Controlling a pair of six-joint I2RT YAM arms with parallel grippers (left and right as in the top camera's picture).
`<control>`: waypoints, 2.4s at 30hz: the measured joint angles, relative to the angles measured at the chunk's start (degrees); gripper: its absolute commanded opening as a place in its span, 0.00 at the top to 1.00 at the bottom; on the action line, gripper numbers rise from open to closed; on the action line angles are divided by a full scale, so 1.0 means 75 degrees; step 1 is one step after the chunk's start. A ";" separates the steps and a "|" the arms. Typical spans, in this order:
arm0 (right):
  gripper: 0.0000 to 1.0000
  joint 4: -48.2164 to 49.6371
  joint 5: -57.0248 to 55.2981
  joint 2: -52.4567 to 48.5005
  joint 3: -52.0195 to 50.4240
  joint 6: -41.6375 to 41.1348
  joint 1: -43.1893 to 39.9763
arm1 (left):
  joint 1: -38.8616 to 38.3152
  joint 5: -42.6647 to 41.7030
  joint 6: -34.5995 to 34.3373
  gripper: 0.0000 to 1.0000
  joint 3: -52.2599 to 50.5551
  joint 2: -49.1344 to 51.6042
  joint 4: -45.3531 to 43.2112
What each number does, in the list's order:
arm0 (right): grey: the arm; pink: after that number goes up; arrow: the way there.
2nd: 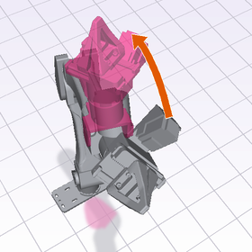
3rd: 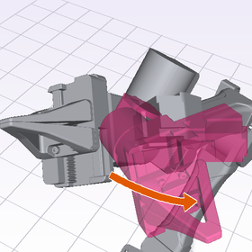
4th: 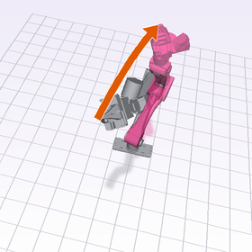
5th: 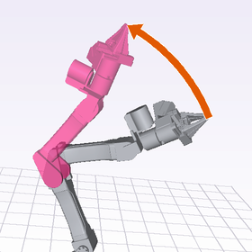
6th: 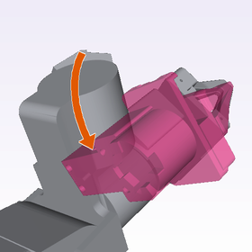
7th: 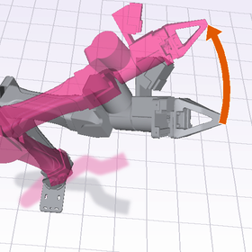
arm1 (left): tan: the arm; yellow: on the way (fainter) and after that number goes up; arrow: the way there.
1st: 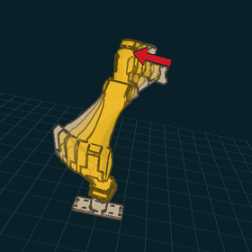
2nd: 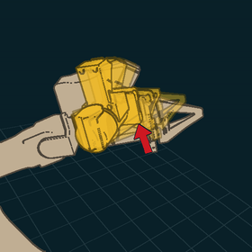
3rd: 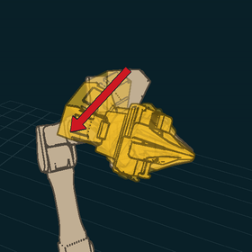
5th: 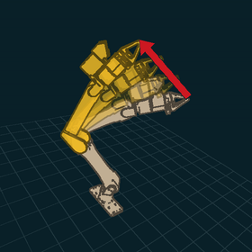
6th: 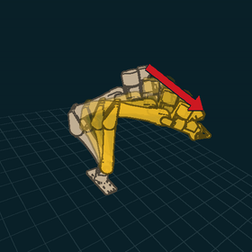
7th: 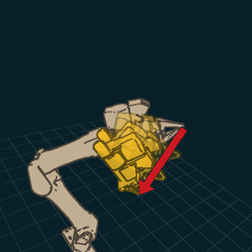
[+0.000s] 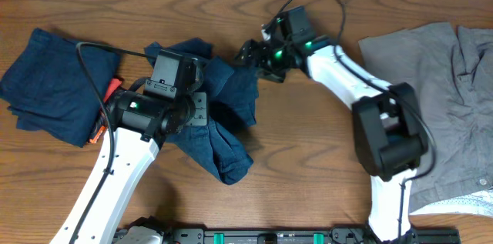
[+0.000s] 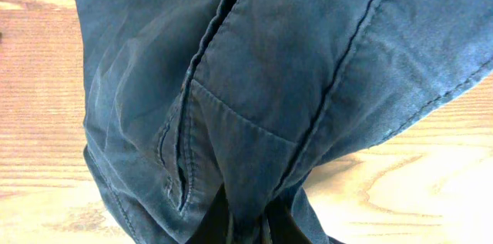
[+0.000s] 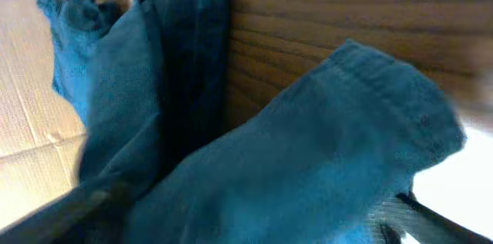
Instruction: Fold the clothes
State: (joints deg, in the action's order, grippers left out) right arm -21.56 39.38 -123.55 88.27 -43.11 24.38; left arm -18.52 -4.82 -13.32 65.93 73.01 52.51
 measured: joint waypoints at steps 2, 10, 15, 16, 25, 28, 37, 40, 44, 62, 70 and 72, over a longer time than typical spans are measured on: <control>0.99 0.0015 -0.0020 -0.0131 -0.0003 -0.0117 0.0087 | 0.0000 0.0003 0.0000 0.94 0.0000 0.0000 -0.0003; 0.99 -0.0863 -0.0169 0.0029 -0.0009 0.0600 -0.0323 | -0.0003 -0.0058 0.0125 0.94 -0.0035 0.0003 -0.1134; 0.99 -0.1970 -0.0356 0.1539 0.0143 0.1553 -0.1754 | -0.0082 -0.0309 0.0204 0.94 -0.0102 0.0154 -0.3416; 0.99 -0.2113 -0.0370 0.1938 0.0274 0.1731 -0.2060 | -0.0117 -0.0385 0.0210 0.94 -0.0105 0.0187 -0.3940; 0.99 -0.4409 -0.1588 0.4858 0.1058 0.3054 -0.3716 | 0.0003 -0.0493 0.0210 0.75 -0.0055 0.0032 -0.4406; 0.98 -0.5767 -0.2471 0.4978 0.1052 0.3462 -0.3733 | 0.0044 -0.0294 0.0207 0.75 -0.0055 0.0029 -0.2672; 0.99 -0.7586 -0.4870 0.4809 0.0035 0.4141 -0.3736 | 0.0216 0.0297 0.0140 0.57 -0.0082 0.0029 -0.0484; 0.99 -0.7609 -0.5234 0.4806 -0.0335 0.4220 -0.3736 | 0.0213 0.0245 -0.0073 0.52 -0.0096 0.0038 -0.0863; 0.99 -0.7615 -0.5453 0.4803 -0.0568 0.4252 -0.3736 | 0.0216 0.0207 -0.0405 0.50 -0.0102 0.0204 -0.1274; 0.93 -0.7321 -0.5619 0.4803 -0.0629 0.4278 -0.3736 | -0.0807 -0.3506 -0.1282 0.42 -0.0233 0.2809 -0.0935; 0.95 -0.7291 -0.5633 0.4803 -0.0635 0.4301 -0.3736 | -0.2069 -0.3348 -0.2716 0.31 -0.0379 0.2806 -0.1504; 0.95 -0.7286 -0.5633 0.4803 -0.0635 0.4301 -0.3736 | -0.2401 -0.3299 -0.3229 0.30 -0.0685 0.2809 -0.1786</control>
State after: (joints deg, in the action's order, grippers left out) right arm -76.20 -2.87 -87.53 83.50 -10.85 -3.64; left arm -36.53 -29.56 -37.54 60.80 94.08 39.11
